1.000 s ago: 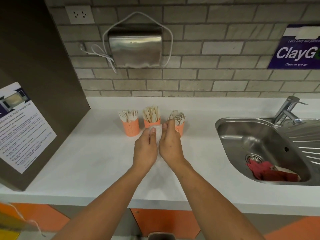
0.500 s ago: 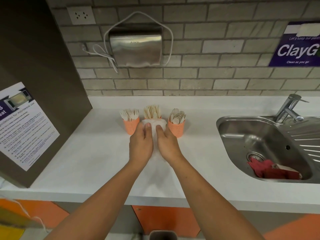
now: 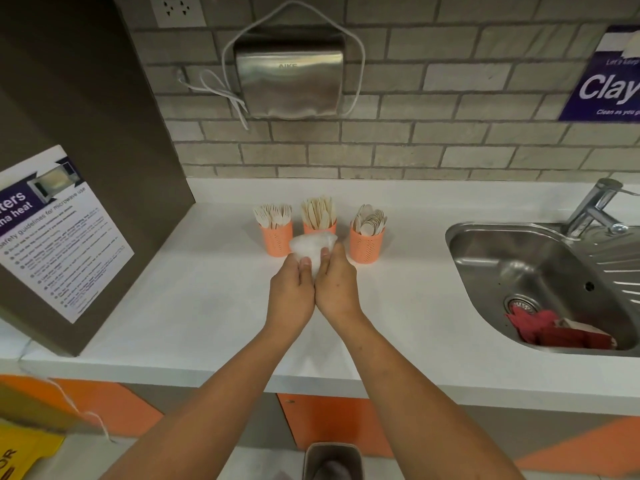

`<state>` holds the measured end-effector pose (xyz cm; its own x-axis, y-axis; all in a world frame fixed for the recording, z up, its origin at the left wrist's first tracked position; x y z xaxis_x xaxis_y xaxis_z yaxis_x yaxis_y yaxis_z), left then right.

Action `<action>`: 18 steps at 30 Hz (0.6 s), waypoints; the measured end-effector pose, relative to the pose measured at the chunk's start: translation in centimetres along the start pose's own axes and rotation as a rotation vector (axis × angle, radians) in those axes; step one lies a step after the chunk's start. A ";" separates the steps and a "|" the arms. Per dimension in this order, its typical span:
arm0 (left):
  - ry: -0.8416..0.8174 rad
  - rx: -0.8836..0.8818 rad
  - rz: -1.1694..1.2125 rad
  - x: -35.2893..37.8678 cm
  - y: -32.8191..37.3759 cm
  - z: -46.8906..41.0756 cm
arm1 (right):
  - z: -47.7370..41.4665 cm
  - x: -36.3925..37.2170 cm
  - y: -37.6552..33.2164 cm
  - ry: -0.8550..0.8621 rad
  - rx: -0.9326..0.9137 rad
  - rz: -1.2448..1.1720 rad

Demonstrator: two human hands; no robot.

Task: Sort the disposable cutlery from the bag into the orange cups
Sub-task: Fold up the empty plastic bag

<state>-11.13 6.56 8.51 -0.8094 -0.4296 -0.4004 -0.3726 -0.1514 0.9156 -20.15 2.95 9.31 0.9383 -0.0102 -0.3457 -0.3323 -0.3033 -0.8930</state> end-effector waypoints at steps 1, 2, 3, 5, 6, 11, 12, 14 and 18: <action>-0.012 -0.007 0.010 -0.2 -0.3 -0.2 | 0.0 0.4 0.0 -0.003 0.019 -0.011; -0.019 -0.013 0.022 -0.4 -0.6 -0.4 | 0.0 0.7 -0.1 -0.010 0.043 -0.025; -0.020 -0.016 0.038 -0.7 -0.9 -0.6 | 0.0 1.0 -0.1 -0.015 0.069 -0.044; -0.026 -0.016 0.068 -1.3 -1.2 -0.8 | 0.1 1.8 -0.3 -0.009 0.100 -0.088; -0.028 -0.013 0.077 -1.6 -1.4 -1.0 | 0.1 2.1 -0.4 0.003 0.102 -0.100; -0.004 0.014 0.049 -3.4 -2.8 -2.2 | 0.3 3.8 0.2 -0.001 0.247 -0.283; -0.001 0.009 0.063 -3.8 -3.0 -2.5 | 0.5 3.9 0.4 -0.025 0.309 -0.357; -0.008 -0.013 0.102 -4.6 -3.6 -2.8 | 1.1 4.1 0.9 -0.099 0.397 -0.464; -0.118 -0.103 0.151 -5.5 -5.2 -2.6 | 2.6 5.0 2.8 -0.086 0.381 -0.478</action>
<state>-3.60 7.42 6.08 -0.9024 -0.3476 -0.2548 -0.2000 -0.1859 0.9620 -16.68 4.50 4.36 0.9860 0.1249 0.1108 0.0977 0.1066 -0.9895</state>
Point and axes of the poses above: each hand's wrist, its own z-axis away from the middle knuckle, its own x-axis out of the palm, y = z × x, the point moved 3 cm from there along -z, towards the middle knuckle, and after that the axes turned 7 degrees about -x, right-handed, at the moved point
